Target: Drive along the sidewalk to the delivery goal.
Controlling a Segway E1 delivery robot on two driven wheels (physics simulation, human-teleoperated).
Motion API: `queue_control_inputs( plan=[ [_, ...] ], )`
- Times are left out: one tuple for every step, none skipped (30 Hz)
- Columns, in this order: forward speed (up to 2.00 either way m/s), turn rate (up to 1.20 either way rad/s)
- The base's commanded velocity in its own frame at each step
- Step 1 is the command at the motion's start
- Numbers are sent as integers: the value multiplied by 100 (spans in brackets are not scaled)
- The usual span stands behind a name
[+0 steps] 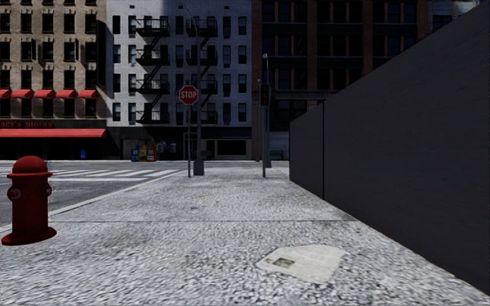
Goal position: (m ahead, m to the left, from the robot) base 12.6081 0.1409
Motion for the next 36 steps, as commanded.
queue_control_inputs(
  plan=[
    [200,1],
    [200,0],
    [200,0],
    [200,0],
    [200,0],
    [200,0],
    [200,0],
    [200,0],
    [200,0],
    [200,0],
    [200,0],
    [200,0],
    [200,0],
    [200,0],
    [200,0],
    [200,0],
    [200,0],
    [200,0],
    [200,0],
    [200,0],
    [200,0],
    [200,0],
    [200,0],
    [200,0],
    [200,0],
    [200,0],
    [200,0],
    [200,0],
    [200,0],
    [200,0],
    [200,0],
    [200,0],
    [200,0],
    [200,0],
    [200,0],
    [200,0]
  ],
)
